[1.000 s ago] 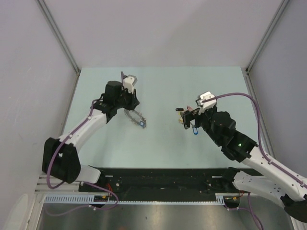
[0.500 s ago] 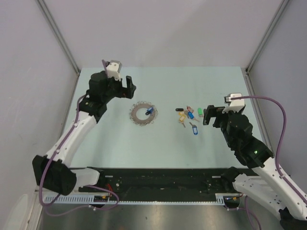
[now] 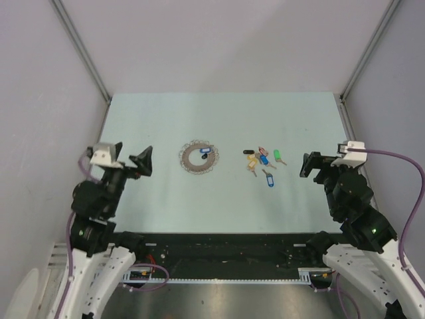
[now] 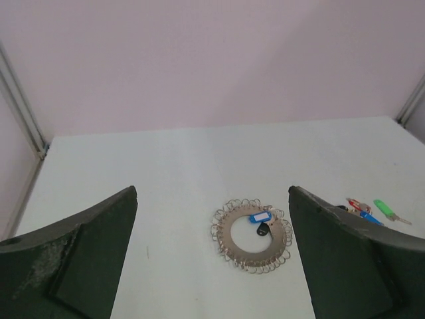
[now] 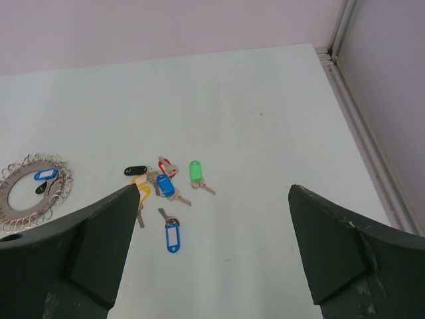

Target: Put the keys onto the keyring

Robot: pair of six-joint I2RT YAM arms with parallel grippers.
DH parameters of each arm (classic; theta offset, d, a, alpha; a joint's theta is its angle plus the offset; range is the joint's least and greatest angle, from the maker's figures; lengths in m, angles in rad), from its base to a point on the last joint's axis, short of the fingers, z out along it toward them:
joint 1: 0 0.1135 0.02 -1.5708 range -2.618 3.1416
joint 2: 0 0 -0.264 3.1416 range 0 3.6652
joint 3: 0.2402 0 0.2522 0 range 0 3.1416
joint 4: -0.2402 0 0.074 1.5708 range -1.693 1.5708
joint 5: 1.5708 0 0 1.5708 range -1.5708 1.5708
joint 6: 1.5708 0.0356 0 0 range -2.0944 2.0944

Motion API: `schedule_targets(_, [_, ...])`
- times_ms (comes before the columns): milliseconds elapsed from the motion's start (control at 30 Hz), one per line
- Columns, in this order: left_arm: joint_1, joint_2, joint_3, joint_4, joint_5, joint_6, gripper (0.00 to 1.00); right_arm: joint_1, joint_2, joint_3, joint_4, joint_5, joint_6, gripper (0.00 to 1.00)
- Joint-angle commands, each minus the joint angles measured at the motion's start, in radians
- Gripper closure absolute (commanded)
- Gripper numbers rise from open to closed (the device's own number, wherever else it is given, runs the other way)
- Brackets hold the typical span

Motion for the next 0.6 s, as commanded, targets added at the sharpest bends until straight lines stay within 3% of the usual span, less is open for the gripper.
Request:
schedule_targets(0, [0.004,-0.239,-0.12,0.036,-0.067,0.034,0.0,-0.005,-0.036,-0.004,-0.012,0.063,-0.028,0.0])
schedule_targets(200, [0.004,-0.445,-0.264,0.073,-0.07,0.014,0.0,-0.007,-0.111,-0.073,0.03,0.097,-0.033,0.0])
schedule_targets(567, [0.032,-0.419,-0.296,0.071,-0.036,-0.037,0.0,-0.059,-0.172,-0.099,0.035,0.059,-0.036,0.0])
